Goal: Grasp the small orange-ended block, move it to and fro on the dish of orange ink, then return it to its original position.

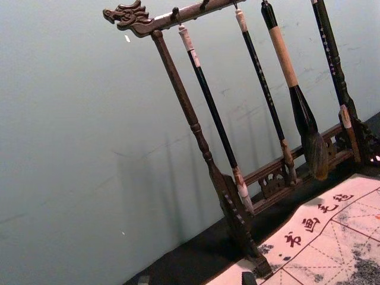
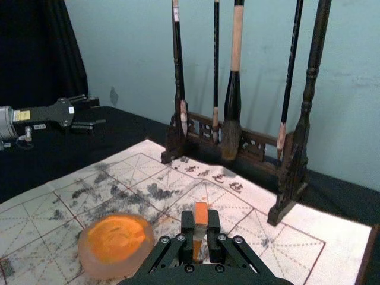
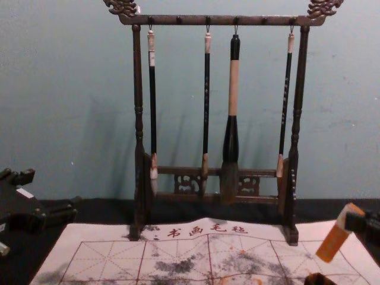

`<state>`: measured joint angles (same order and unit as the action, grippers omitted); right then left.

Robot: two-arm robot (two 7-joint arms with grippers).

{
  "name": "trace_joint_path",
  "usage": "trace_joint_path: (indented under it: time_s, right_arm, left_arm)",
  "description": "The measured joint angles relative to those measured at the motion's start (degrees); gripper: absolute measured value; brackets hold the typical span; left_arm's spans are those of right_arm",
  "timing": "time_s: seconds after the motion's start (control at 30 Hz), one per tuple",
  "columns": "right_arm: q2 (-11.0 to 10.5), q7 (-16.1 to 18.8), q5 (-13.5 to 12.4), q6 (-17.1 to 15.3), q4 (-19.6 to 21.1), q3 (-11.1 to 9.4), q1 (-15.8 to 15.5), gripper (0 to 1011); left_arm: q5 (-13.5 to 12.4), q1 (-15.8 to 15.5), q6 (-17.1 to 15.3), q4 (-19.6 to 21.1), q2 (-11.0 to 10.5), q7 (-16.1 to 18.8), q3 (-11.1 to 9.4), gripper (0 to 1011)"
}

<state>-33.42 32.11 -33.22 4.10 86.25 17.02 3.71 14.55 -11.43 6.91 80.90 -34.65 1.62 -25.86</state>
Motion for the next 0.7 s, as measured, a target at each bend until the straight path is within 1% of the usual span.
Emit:
trace_joint_path:
  time_s: [0.2, 0.47, 0.7]
  right_arm:
    - [0.4, 0.8, 0.3, 0.2, -0.6, 0.6, 1.5, 110]
    - [1.8, 2.7, 1.2, 0.2, -3.2, 3.0, 4.7, 110]
    - [2.5, 4.4, 1.9, 0.0, -5.1, 5.2, 7.1, 110]
  left_arm:
    - [0.0, 0.0, 0.0, 0.0, 0.0, 0.0, 0.0, 1001]
    - [0.0, 0.0, 0.0, 0.0, 0.0, 0.0, 0.0, 1001]
    - [0.0, 0.0, 0.0, 0.0, 0.0, 0.0, 0.0, 1001]
